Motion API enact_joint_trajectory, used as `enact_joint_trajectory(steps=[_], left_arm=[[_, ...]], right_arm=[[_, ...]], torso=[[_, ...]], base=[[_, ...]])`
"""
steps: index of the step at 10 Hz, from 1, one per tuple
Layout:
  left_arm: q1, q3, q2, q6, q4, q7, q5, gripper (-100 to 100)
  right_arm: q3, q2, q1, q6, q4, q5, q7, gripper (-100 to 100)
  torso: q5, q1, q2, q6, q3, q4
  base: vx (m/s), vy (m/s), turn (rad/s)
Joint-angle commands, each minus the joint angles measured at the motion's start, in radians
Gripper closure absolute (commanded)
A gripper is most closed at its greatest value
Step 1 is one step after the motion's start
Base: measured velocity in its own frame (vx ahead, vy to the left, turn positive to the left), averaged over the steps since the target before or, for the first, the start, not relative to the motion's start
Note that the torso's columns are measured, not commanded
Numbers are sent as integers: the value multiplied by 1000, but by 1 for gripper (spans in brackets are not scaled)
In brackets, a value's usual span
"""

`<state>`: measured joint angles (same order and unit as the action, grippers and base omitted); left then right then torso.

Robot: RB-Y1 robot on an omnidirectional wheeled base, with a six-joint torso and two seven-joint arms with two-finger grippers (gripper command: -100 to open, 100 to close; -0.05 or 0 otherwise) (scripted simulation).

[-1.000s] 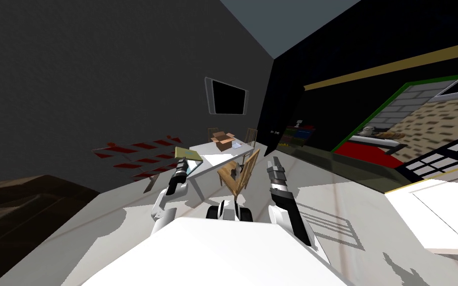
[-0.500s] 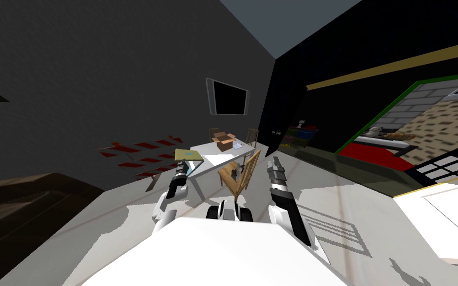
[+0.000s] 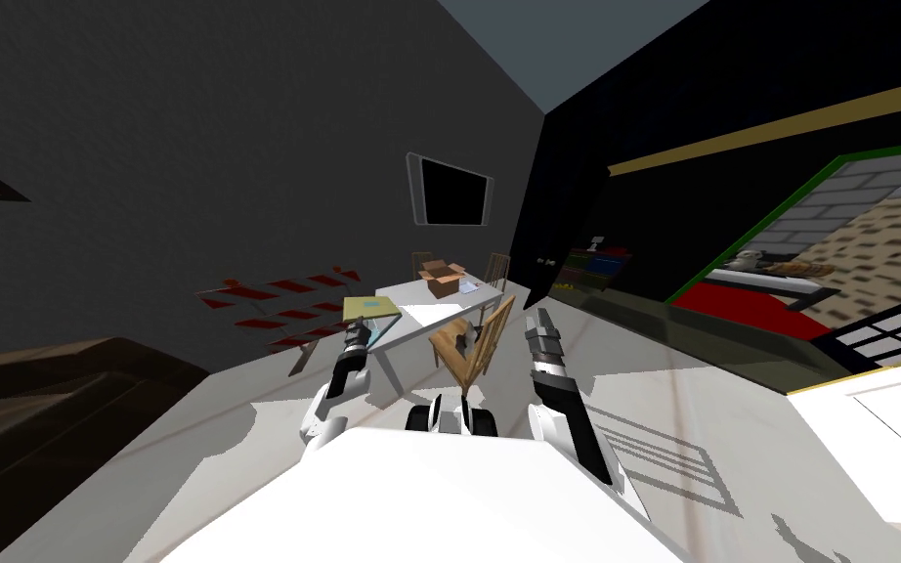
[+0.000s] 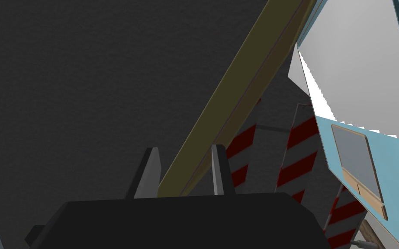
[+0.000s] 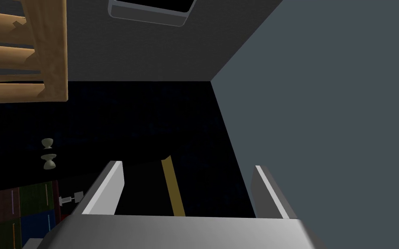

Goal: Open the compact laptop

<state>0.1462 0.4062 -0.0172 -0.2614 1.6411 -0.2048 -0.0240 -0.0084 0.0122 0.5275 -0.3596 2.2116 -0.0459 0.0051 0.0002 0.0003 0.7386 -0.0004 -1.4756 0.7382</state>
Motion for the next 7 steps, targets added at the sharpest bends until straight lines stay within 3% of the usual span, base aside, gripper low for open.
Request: enact_joint_trajectory(steps=[1,2,7], left_arm=[[1,4,-3,-70,-51,-31,29,100],[1,4,-3,-78,-51,-31,29,100],[8,10,-9,-208,-149,-90,87,100]], right_arm=[[0,0,0,0,0,0,0,0],[0,0,0,0,0,0,0,0],[0,0,0,0,0,0,0,0]], torso=[[-1,0,0,0,0,1],[0,0,0,0,0,0],[-1,-1,1,1,0,1]], base=[[11,-3,29],[8,-5,21],[11,-3,26]])
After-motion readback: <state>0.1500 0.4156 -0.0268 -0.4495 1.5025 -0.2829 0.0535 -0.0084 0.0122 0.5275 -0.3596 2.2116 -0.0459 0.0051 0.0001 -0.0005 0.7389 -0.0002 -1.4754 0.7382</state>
